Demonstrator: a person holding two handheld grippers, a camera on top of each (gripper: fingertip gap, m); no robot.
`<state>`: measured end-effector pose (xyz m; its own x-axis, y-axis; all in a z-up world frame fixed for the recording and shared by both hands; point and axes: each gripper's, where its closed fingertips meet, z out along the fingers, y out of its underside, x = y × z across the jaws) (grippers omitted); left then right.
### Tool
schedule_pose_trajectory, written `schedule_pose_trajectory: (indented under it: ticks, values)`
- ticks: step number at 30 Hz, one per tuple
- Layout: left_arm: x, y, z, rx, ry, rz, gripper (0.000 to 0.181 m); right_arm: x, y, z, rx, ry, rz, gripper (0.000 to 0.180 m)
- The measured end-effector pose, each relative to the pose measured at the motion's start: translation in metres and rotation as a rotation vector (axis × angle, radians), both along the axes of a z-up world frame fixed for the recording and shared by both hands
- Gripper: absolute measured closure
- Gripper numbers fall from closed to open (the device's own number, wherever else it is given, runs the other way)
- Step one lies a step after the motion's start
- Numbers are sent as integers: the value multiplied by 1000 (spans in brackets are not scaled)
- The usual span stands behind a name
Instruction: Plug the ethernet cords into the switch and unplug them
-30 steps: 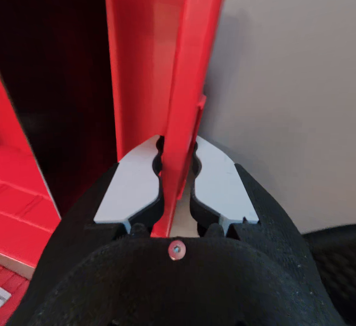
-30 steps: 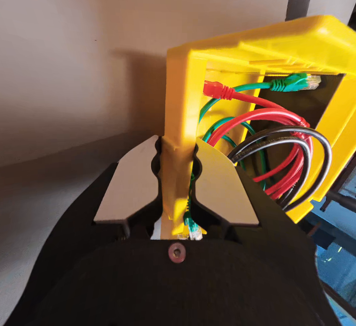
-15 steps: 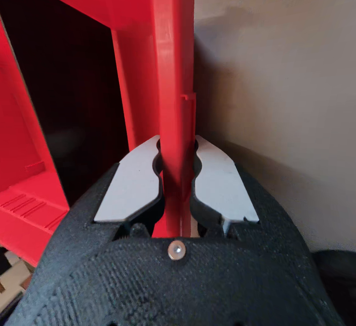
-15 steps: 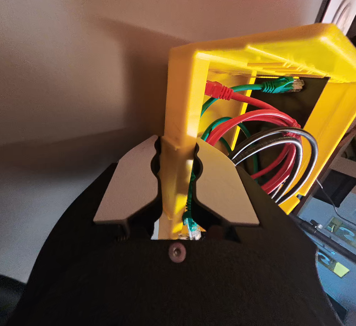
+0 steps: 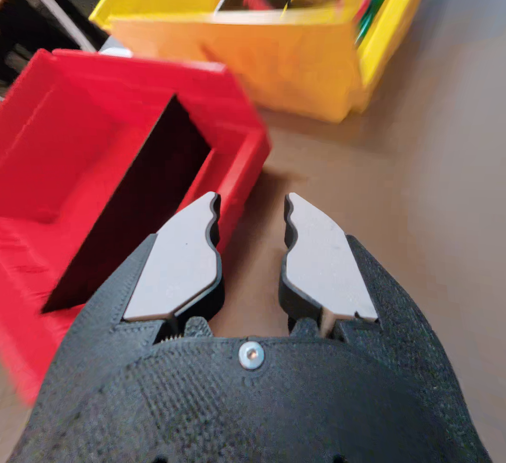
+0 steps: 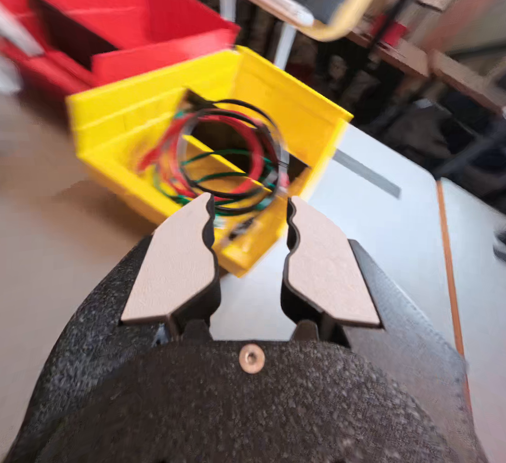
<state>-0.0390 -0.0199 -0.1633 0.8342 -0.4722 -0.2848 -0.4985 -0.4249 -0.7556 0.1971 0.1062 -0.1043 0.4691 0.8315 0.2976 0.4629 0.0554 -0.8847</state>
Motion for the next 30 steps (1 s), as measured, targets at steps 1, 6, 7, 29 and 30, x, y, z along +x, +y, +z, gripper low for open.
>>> schedule_pose_trajectory:
  ticks: [1,6,7,29,30]
  values:
    - [19,1,5,0,-120,-7,136,13,19,-4,-48,32,-73,125]
    - [81,40,3,-3,-476,93,129,-2,40,-49,-423,154,-87,123]
    - [88,50,-1,0,-514,137,129,-5,46,-56,-428,161,-112,128]
    - [61,59,96,405,-468,354,155,-23,8,70,26,346,-183,166]
    - [50,51,110,440,-454,368,156,-35,0,84,42,366,-158,165]
